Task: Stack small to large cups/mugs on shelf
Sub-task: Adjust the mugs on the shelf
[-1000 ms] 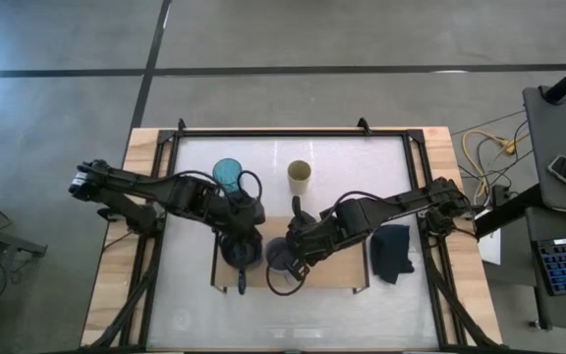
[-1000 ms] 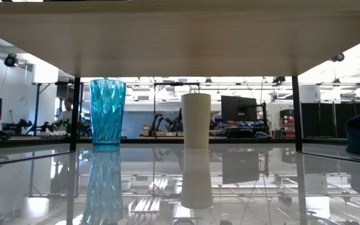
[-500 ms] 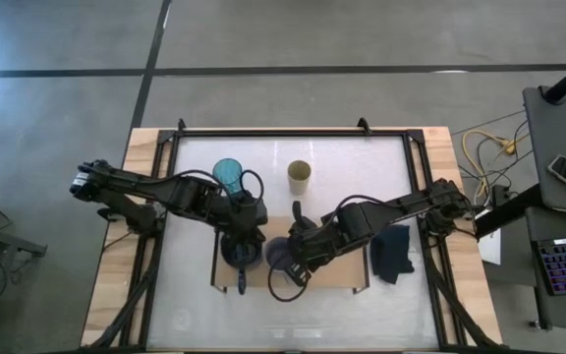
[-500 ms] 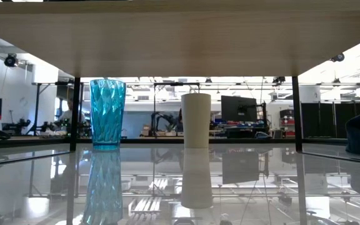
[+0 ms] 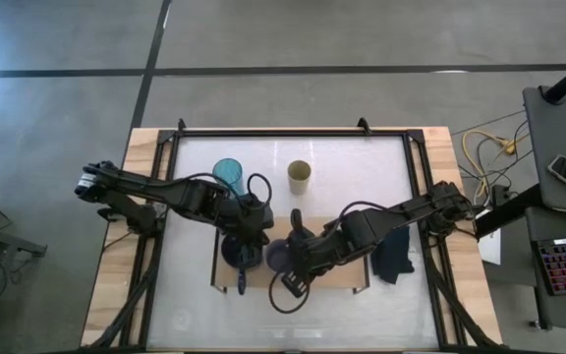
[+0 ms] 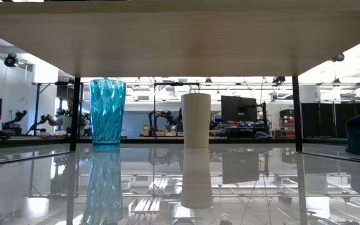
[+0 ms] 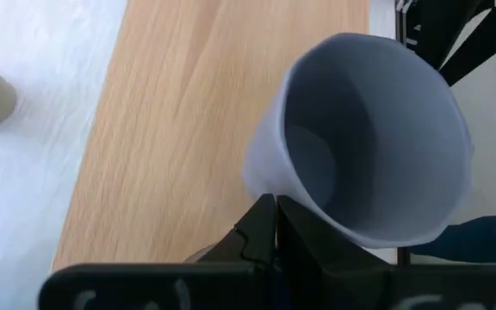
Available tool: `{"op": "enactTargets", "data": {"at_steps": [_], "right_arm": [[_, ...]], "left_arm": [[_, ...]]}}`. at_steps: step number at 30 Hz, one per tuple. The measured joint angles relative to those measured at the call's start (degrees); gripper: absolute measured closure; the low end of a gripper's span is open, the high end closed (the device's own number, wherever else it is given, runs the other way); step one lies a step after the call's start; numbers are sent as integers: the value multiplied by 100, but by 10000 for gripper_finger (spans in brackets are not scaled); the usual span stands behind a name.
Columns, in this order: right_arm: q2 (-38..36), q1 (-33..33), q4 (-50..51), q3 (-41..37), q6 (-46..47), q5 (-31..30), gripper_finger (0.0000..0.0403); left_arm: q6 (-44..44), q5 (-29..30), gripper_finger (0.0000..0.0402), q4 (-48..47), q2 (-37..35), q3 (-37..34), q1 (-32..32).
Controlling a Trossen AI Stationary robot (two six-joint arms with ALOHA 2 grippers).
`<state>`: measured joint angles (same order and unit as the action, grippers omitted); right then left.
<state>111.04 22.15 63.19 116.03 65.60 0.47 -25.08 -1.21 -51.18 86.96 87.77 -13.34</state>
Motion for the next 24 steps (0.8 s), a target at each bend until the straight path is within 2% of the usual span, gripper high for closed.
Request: {"op": "enactTargets", "data": {"at_steps": [24], "right_arm": [[2,35,-439,-7,43,-42,394]], "left_arm": [[57,-17,402,212,2,4,167]]}}
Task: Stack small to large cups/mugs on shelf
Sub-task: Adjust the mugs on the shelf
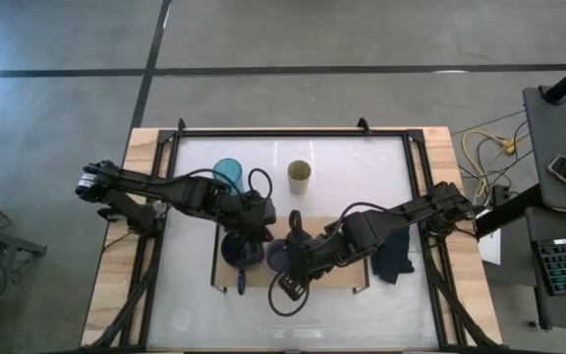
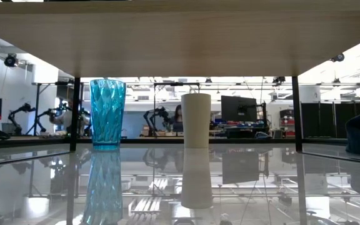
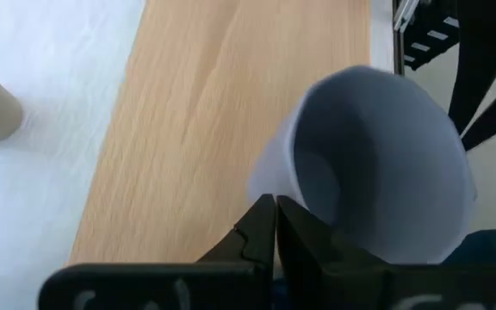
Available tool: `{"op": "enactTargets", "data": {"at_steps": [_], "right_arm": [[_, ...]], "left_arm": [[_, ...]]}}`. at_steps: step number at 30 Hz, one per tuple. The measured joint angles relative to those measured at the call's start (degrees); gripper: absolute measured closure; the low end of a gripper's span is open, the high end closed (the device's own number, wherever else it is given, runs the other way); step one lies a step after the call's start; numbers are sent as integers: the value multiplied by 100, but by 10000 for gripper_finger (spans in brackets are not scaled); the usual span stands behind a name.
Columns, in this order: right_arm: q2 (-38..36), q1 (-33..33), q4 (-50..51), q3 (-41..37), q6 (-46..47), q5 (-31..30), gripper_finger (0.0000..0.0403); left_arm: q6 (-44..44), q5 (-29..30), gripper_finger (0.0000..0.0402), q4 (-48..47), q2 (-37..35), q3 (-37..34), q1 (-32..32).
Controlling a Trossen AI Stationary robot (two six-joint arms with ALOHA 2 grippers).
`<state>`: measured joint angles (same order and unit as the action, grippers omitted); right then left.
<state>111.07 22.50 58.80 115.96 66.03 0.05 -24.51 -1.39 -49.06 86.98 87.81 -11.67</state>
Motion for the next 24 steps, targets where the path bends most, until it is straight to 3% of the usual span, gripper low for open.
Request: {"op": "enactTargets", "data": {"at_steps": [18,24], "right_arm": [[2,0,-234,-129,-31,-13,394],[2,0,-227,-129,-155,-15,394]], "left_arm": [[94,-22,402,33,-52,2,47],[124,64,402,-456,-130,24,88]]}}
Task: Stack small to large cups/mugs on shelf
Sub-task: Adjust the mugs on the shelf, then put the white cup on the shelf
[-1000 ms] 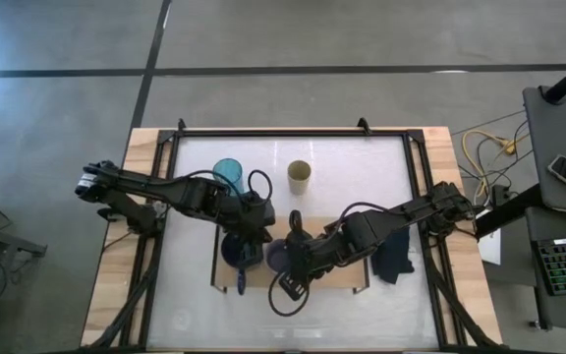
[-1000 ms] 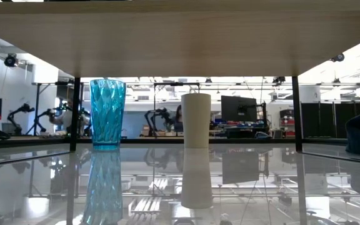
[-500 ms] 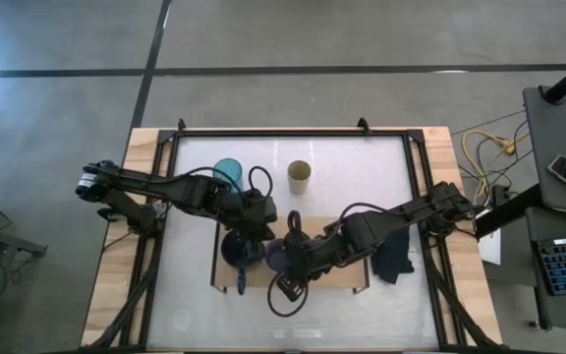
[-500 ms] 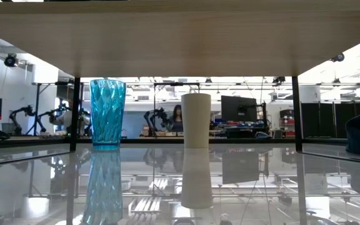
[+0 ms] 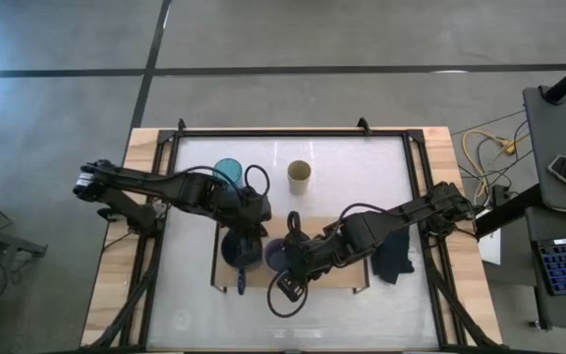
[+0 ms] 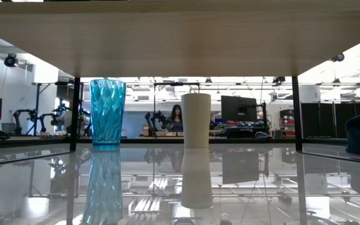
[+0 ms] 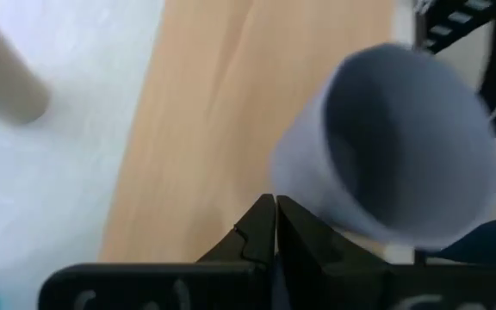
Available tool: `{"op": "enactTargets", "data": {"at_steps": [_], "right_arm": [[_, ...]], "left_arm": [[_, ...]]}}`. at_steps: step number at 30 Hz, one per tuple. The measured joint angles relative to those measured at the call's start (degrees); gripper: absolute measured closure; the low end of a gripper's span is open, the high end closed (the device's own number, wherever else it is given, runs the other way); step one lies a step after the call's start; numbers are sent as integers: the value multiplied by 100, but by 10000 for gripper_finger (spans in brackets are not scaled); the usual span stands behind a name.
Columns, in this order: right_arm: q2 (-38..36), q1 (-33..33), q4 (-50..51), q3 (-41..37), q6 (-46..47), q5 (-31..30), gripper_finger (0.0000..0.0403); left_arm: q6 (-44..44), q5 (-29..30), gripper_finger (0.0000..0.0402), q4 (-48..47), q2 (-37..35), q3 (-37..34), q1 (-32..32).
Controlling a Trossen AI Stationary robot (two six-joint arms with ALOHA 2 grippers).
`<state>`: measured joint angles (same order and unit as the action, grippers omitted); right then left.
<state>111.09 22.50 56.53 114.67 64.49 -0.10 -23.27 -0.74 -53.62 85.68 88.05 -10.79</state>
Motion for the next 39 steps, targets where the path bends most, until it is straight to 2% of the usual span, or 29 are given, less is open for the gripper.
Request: {"op": "enactTargets", "data": {"at_steps": [16,27,34,39], "right_arm": [[-4,37,28,22,-172,-82,394],[-278,37,115,27,-260,-600,394],[-589,37,488,28,-259,-891,394],[-798,51,894,28,-255,-1623,394]], "left_arm": [[-23,167,402,-431,-78,-20,31],[-25,150,402,29,-176,62,26],[-21,648,402,-98,-523,72,83],[-34,1135,402,-785,-628,53,204]]}}
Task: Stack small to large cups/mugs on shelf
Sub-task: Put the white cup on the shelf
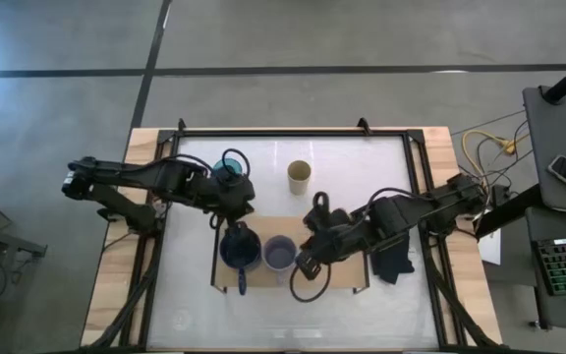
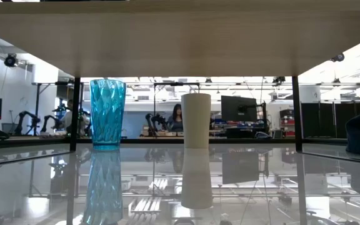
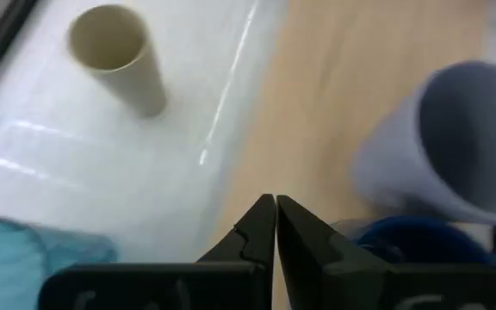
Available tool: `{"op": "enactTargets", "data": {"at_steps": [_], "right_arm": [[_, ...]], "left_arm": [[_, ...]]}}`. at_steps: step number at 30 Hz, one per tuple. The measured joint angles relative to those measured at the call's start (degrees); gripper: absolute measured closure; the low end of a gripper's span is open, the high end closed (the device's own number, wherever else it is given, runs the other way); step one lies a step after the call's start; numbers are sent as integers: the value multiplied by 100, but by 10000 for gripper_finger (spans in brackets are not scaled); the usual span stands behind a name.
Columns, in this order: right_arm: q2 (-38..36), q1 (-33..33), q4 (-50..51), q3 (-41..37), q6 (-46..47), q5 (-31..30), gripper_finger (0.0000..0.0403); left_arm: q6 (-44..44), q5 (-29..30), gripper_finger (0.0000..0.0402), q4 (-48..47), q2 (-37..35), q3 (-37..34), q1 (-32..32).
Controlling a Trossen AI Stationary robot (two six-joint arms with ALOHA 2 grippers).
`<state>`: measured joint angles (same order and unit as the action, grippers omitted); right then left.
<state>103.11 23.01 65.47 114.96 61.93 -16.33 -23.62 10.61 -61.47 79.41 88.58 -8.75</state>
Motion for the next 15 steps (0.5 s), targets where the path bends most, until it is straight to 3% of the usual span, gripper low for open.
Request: {"op": "enactTargets", "data": {"at_steps": [6,12,15], "right_arm": [[-367,-6,498,0,-8,-469,394],[-620,-247,1422,0,-395,-571,387],[-662,-575,1731,-65,-574,-588,368]], "left_arm": [[2,-21,402,-89,-290,-5,373],[307,-1443,402,-58,-382,-20,1327],[627,-1855,402,-53,-371,-20,1722]]}}
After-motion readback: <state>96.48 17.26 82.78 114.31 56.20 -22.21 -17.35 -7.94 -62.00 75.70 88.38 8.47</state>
